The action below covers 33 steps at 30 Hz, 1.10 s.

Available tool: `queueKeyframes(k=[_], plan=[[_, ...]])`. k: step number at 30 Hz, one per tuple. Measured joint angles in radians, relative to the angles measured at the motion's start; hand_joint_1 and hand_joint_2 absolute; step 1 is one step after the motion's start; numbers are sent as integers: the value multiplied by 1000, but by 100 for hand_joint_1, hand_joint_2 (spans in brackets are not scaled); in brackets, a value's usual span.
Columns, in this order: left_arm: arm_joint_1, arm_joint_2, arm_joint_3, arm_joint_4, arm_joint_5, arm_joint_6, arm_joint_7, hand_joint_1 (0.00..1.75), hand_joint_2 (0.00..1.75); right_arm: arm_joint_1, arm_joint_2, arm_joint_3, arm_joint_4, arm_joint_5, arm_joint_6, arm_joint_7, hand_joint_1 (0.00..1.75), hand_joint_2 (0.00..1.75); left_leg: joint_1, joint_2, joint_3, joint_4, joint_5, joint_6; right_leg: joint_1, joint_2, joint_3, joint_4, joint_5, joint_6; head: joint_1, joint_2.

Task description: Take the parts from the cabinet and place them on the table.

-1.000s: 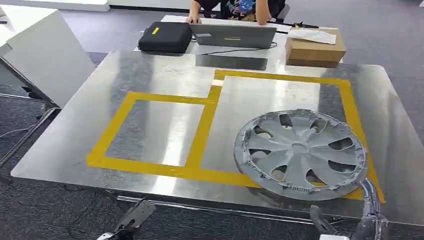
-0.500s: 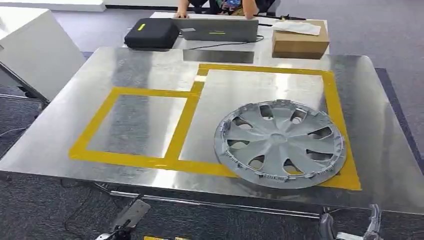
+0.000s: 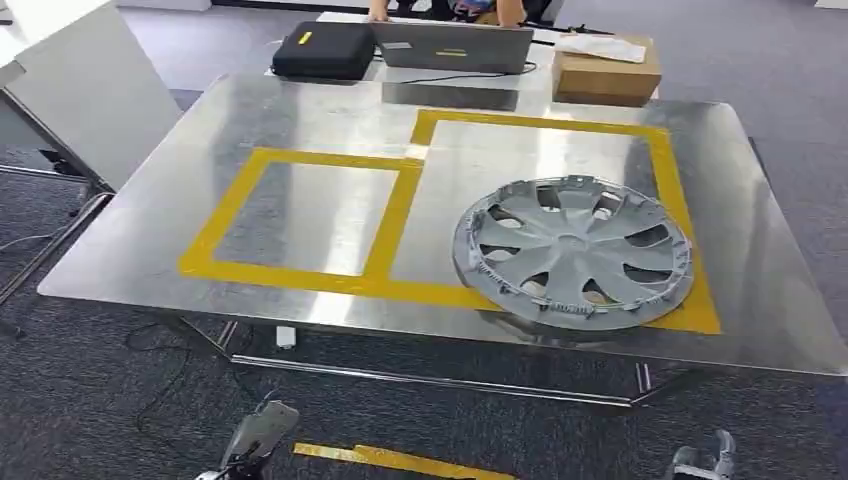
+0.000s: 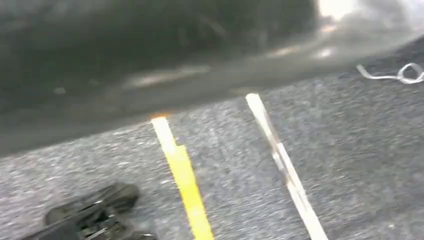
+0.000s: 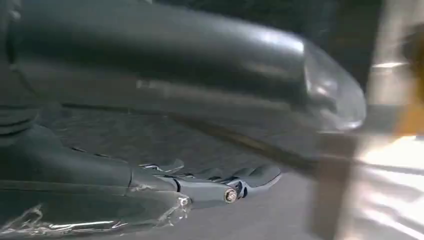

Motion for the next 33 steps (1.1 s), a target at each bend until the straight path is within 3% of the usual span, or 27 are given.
queueKeyframes(k=[1,2,3,4,5,7,8,9,10,11,12,13,14,15,17,18,19,21,22,23,24,25,27,28,30,32,33], plan=[[3,0,-1,-2,11,6,0,0,0,-16,0,-17,40,-5,1,0,0,0,0,0,-12,4,8,-2,3,0,63,-71,32,-5,0,0],[5,-1,-2,-4,21,8,0,0,0,-33,0,-33,77,-10,7,1,0,0,-1,0,-21,9,14,-5,5,-1,141,-174,30,-11,0,0],[7,-1,-2,-6,32,12,0,0,0,-52,0,-49,111,-6,14,4,0,0,-7,-1,-26,15,18,-10,10,-2,215,-278,-16,-14,0,0],[9,-1,-3,-8,43,14,0,0,0,-70,0,-65,143,10,30,5,0,0,-7,0,-28,19,25,-13,8,-2,244,-332,-36,-16,-3,0],[10,0,-3,-10,55,18,0,0,0,-90,0,-88,183,33,57,5,0,0,-5,0,-29,20,35,-17,11,0,225,-331,-35,-20,-3,0],[19,2,-4,-11,74,24,0,0,0,-118,1,-161,262,84,109,6,0,0,-4,-1,-34,20,49,-26,10,-3,217,-332,-22,-32,-2,0],[26,5,-5,-12,87,27,0,0,0,-147,3,-204,313,114,134,6,0,0,-1,-10,-40,28,29,-33,4,-7,209,-333,-12,-39,2,0],[35,5,-9,-15,102,31,0,0,0,-182,2,-266,374,144,161,11,0,0,2,-13,-50,57,-26,-44,3,-5,198,-333,0,-51,-5,0],[42,7,-13,-17,117,33,0,0,0,-208,2,-323,422,169,183,15,0,0,8,-14,-65,117,-87,-51,3,-5,187,-332,9,-55,-9,0],[45,9,-14,-20,129,35,0,0,0,-230,2,-378,466,195,198,21,0,0,13,-14,-83,194,-143,-57,3,-5,181,-331,19,-55,-11,0],[47,11,-15,-20,138,37,0,0,0,-244,1,-423,504,219,208,30,0,0,17,-14,-98,264,-178,-62,3,-6,172,-329,28,-53,-10,0],[51,11,-16,-22,150,41,0,0,0,-259,-3,-462,542,240,214,33,0,0,21,-14,-102,311,-181,-65,3,-7,158,-325,37,-52,-11,0],[57,13,-17,-24,160,42,0,0,0,-277,-7,-502,589,261,220,42,0,0,26,-14,-89,316,-157,-67,2,-8,142,-320,45,-51,-11,0],[63,16,-18,-28,169,42,0,0,0,-293,-10,-534,627,279,222,47,0,0,30,-14,-53,278,-119,-68,1,-7,125,-313,52,-48,-11,0],[67,18,-20,-37,190,42,0,0,0,-320,-16,-588,691,320,223,55,0,0,33,-15,58,117,-65,-66,-2,-4,102,-299,62,-39,-11,0],[67,19,-21,-41,199,42,0,0,0,-329,-19,-607,714,336,224,63,0,0,32,-20,110,36,-78,-63,0,-4,93,-294,67,-32,-12,0],[67,19,-22,-45,206,42,0,0,0,-338,-21,-622,734,346,226,64,0,0,28,-23,125,0,-84,-56,2,-4,86,-289,72,-26,-10,0],[72,21,-22,-47,212,42,0,0,0,-350,-27,-644,769,356,227,65,0,0,24,-23,112,1,-84,-49,-1,-5,77,-290,91,-13,-10,0],[77,21,-22,-48,214,42,0,0,0,-354,-30,-653,783,357,228,65,0,0,22,-23,104,1,-76,-37,-1,-5,75,-292,100,-4,-9,0],[80,21,-22,-48,215,42,0,0,0,-356,-34,-664,799,359,229,65,0,0,27,-18,95,-5,-62,-21,-5,-4,68,-286,89,1,-10,0],[79,21,-22,-49,215,42,0,0,0,-357,-38,-671,808,360,229,66,0,0,25,-16,82,-5,-52,-12,-6,-3,54,-262,42,3,-7,0],[80,21,-23,-50,215,42,0,0,0,-358,-40,-674,816,364,230,69,0,0,23,-16,68,-5,-41,-3,-5,-3,31,-210,-20,3,-5,0],[82,22,-24,-51,218,42,0,0,0,-368,-45,-683,833,373,233,82,0,0,14,-15,35,-4,-15,2,-4,-2,-9,-49,-124,5,-3,0],[84,22,-24,-51,220,42,0,0,0,-373,-48,-689,843,378,233,84,0,0,9,-14,17,-2,-2,4,-4,-2,-17,8,-135,4,-4,0],[88,22,-26,-51,226,43,0,0,0,-377,-54,-696,857,385,237,84,0,0,1,-11,-16,-1,22,4,0,-2,23,5,-68,-4,-4,0],[92,22,-27,-52,230,45,0,0,0,-383,-60,-703,867,388,251,77,0,0,-3,-12,-43,2,44,3,8,-2,132,-130,3,-17,-4,0],[94,21,-28,-53,235,46,0,0,0,-387,-65,-708,869,391,261,68,0,0,-4,-12,-50,4,54,2,14,-2,206,-232,-11,-27,-5,0]])
